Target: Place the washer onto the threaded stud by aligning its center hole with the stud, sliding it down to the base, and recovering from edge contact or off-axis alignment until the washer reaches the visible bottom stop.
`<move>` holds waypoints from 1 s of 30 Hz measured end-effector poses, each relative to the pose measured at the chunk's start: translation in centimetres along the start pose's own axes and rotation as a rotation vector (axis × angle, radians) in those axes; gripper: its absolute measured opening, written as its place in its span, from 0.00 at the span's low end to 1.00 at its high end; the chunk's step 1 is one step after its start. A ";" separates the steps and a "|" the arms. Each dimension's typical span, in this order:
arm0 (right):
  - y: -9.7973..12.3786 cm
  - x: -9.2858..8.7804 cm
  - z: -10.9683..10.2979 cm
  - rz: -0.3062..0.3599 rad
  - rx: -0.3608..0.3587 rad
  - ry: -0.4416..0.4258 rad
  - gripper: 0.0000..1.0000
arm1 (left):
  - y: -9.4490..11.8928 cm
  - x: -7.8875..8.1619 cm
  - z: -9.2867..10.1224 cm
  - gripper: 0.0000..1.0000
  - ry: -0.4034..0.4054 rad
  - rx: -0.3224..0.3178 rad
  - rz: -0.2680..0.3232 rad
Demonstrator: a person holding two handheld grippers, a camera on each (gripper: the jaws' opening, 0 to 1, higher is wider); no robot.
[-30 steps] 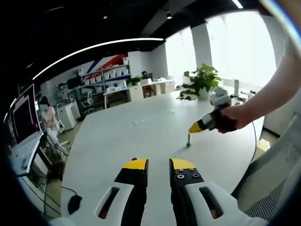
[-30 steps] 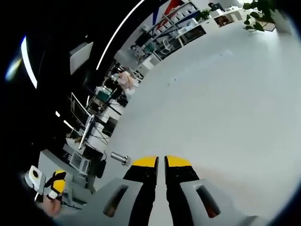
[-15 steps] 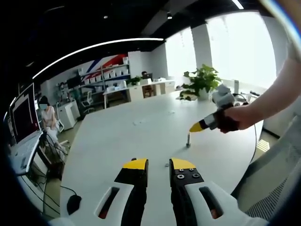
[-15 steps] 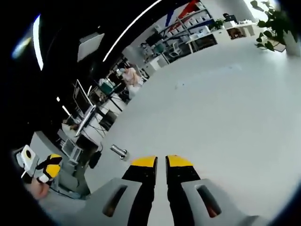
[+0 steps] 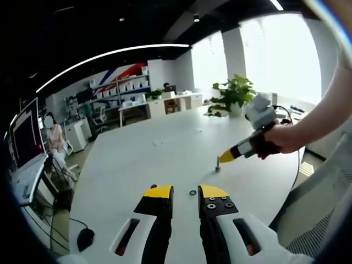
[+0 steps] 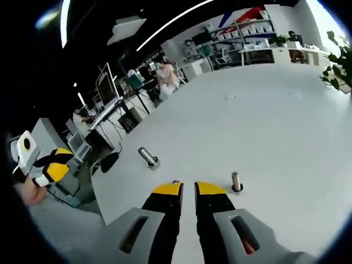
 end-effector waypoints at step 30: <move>-6.9 -3.2 -3.5 -0.216 -0.019 0.396 0.18 | 0.1 0.0 -0.1 0.16 0.004 0.003 0.005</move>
Point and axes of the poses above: the point that each gripper's makers call its tool centre point, and the gripper's own axes: y roughly backward along the fingers, z roughly to its right, x roughly out of its top, the point moved 5 cm from there along y, roughly backward along the fingers
